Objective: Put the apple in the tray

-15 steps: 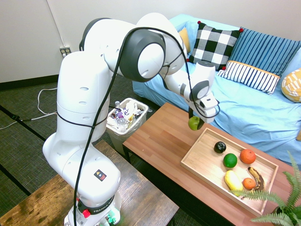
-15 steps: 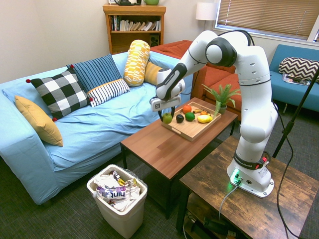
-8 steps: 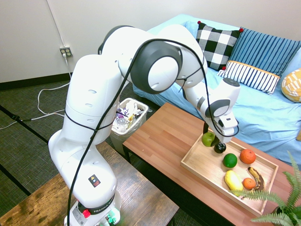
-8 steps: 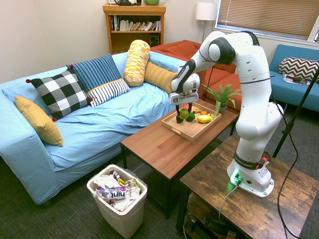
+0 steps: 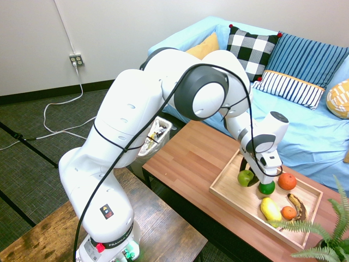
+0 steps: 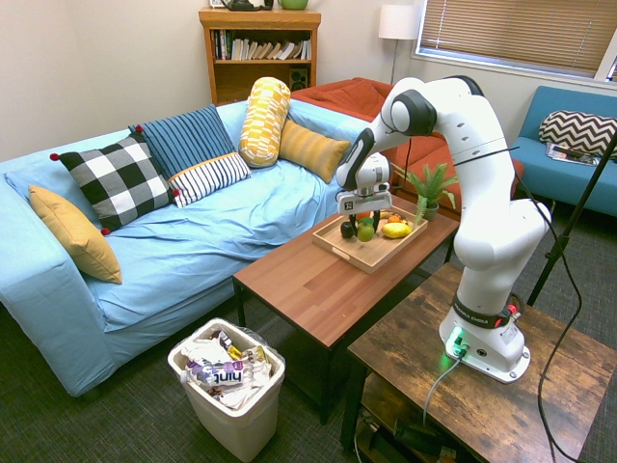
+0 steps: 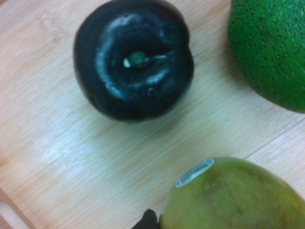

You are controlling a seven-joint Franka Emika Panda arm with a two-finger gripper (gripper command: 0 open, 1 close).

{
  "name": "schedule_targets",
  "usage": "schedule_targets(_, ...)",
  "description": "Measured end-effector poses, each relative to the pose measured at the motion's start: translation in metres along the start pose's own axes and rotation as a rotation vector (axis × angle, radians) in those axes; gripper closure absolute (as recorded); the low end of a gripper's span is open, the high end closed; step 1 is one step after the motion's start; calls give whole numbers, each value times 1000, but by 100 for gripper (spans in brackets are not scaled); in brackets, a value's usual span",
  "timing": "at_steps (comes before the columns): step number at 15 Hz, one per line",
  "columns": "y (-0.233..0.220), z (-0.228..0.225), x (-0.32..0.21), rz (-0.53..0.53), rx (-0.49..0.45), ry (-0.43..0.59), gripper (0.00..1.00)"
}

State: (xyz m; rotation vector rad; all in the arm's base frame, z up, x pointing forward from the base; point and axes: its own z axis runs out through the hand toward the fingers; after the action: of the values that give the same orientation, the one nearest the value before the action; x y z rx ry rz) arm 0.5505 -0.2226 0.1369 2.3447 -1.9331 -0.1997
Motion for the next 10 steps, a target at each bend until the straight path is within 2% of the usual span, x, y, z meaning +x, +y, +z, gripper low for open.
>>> schedule_targets(4,2,23,4,-7,-28,-13,100)
schedule_targets(5,2,27,5,-10,-31,-17,0)
schedule_targets(10,1,27,6,-29,-23,-25,0)
